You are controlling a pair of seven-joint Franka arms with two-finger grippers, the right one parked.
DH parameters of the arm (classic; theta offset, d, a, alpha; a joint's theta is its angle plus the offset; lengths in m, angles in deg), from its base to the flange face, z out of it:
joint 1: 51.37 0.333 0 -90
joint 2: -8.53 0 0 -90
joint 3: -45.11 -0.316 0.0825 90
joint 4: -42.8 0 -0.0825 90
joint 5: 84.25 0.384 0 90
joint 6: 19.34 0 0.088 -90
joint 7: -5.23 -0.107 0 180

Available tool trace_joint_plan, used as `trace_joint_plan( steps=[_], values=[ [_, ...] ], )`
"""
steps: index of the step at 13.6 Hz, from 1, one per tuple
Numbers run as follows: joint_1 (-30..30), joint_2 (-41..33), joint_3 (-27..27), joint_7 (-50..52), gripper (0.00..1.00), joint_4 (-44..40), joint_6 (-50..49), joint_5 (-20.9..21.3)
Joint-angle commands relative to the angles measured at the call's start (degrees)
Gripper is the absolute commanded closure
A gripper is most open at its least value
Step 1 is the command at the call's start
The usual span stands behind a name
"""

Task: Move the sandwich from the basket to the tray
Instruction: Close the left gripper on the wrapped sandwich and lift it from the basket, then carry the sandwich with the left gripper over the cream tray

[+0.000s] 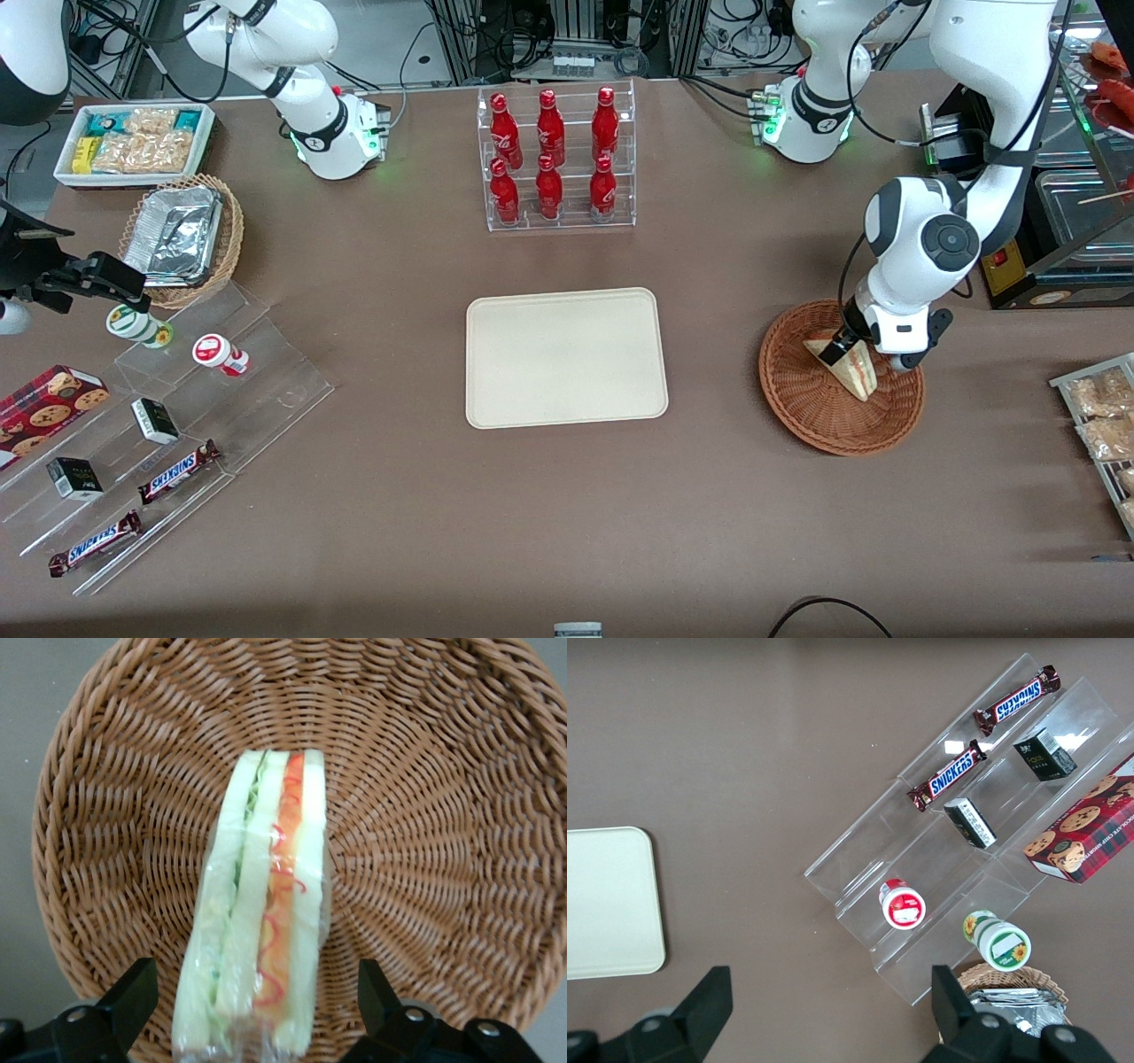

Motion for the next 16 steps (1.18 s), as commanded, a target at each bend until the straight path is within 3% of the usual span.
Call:
trace_joint_plan(
  steps=[1, 4, 7, 10, 16],
  values=[
    [0.17, 0.21, -0.46, 0.97, 0.08, 0.28, 1.37, 1.38],
    [0.08, -0.23, -0.46, 0.97, 0.99, 0.98, 1.37, 1.46],
    [0.0, -0.49, -0.46, 0.36, 1.0, 0.9, 0.76, 1.46],
    [-0.44, -3.47, -0.29, -2.53, 1.0, -1.38, -6.25, 1.64],
    [-4.48, -2.78, 1.47, -21.5, 1.0, -13.16, -25.51, 1.38]
  ],
)
